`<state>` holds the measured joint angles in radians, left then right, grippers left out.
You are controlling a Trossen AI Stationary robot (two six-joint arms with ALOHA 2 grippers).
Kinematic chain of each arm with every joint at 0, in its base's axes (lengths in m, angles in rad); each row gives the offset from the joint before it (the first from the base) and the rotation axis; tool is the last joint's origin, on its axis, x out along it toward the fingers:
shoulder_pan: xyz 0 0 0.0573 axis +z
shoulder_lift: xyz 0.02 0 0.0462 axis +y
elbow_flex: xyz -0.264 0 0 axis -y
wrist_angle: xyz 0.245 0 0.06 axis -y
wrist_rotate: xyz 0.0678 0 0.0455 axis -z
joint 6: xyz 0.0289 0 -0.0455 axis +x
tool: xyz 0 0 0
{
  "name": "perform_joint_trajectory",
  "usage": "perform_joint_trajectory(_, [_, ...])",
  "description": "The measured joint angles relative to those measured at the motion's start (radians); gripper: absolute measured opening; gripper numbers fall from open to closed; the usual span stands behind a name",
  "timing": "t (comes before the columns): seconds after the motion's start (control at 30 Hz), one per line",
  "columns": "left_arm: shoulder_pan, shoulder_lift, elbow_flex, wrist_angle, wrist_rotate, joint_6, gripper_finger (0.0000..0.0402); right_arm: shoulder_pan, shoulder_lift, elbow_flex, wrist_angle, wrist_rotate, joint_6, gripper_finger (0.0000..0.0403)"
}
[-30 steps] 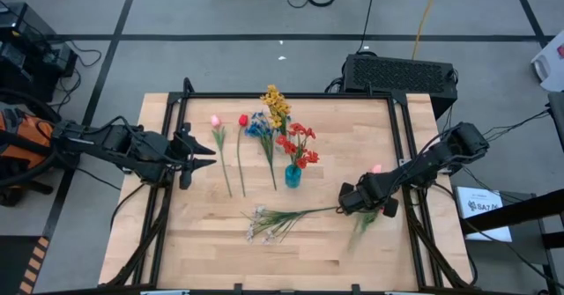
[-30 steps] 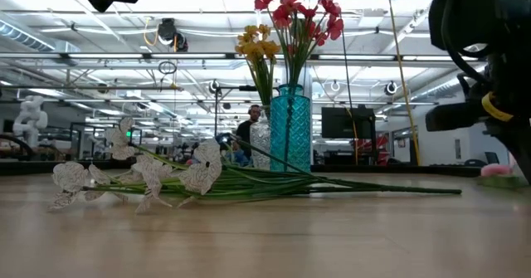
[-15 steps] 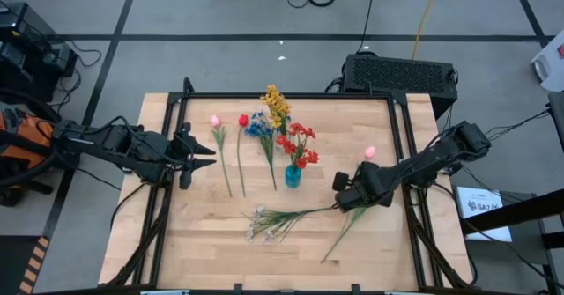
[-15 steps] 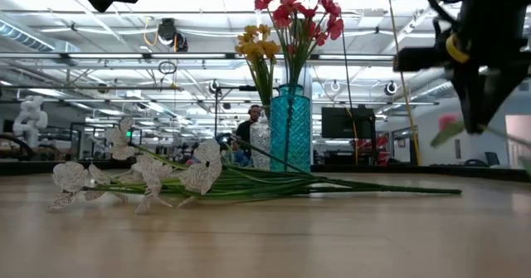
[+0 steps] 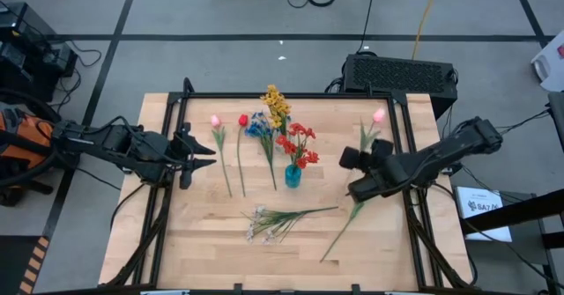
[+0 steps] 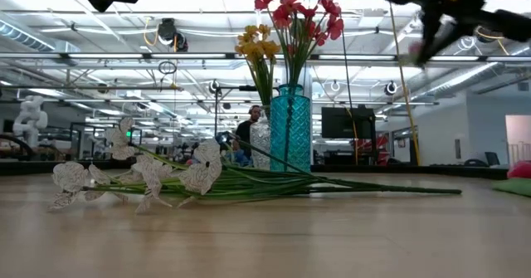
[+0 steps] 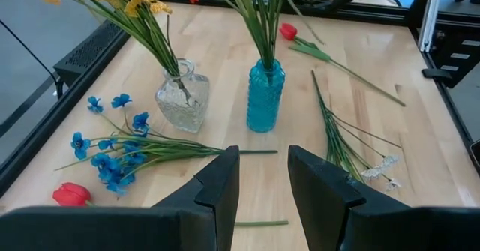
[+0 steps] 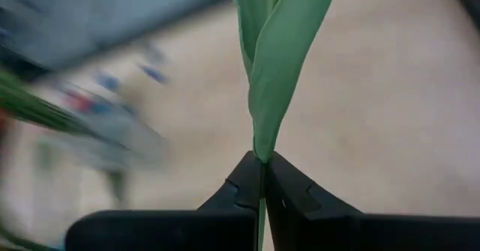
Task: Sort flowers into vase by color
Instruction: Put the right pink tulip into the transparent vase
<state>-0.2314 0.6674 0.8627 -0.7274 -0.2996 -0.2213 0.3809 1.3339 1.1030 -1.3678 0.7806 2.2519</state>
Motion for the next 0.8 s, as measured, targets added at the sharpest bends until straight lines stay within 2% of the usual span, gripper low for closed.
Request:
perform_joint_trajectory(0.07, [0.000,0.000,0.000,0.006,-0.032,0.001,0.0122,-0.013,-0.027,0.000,0.035,0.122,-0.060,0.0002])
perform_joint_trajectory(0.2, [0.000,0.000,0.000,0.009,-0.104,-0.005,0.0122,-0.086,-0.082,0.000,0.120,0.254,-0.337,0.0002])
perform_joint_trajectory(0.3, [0.000,0.000,0.000,0.012,-0.125,-0.005,0.0122,-0.175,-0.122,0.000,0.180,0.255,-0.479,0.0001])
perform_joint_trajectory(0.37, [0.001,0.000,0.000,0.017,-0.135,-0.005,0.0122,-0.257,-0.148,0.000,0.219,0.223,-0.636,0.0001])
perform_joint_trajectory(0.43, [0.001,0.000,0.000,0.026,-0.165,-0.006,0.0122,-0.354,-0.166,-0.002,0.291,0.163,-0.835,0.0001])
perform_joint_trajectory(0.5, [0.002,0.000,0.000,0.043,-0.197,-0.005,0.0122,-0.465,-0.189,-0.021,0.440,0.056,-1.091,0.0000])
perform_joint_trajectory(0.57, [0.002,0.000,0.000,0.059,-0.221,-0.005,0.0122,-0.590,-0.212,-0.066,0.689,-0.095,-1.394,0.0000])
perform_joint_trajectory(0.63, [0.002,0.000,0.000,0.071,-0.242,-0.006,0.0122,-0.716,-0.219,-0.125,0.942,-0.283,-1.616,0.0000])
perform_joint_trajectory(0.7, [0.002,0.000,0.000,0.066,-0.264,-0.006,0.0122,-0.832,-0.219,-0.168,1.083,-0.421,-1.705,0.0000])
perform_joint_trajectory(0.8, [0.002,0.000,0.000,0.065,-0.270,-0.006,0.0122,-0.986,-0.219,-0.208,1.168,-0.556,-1.790,0.0000])
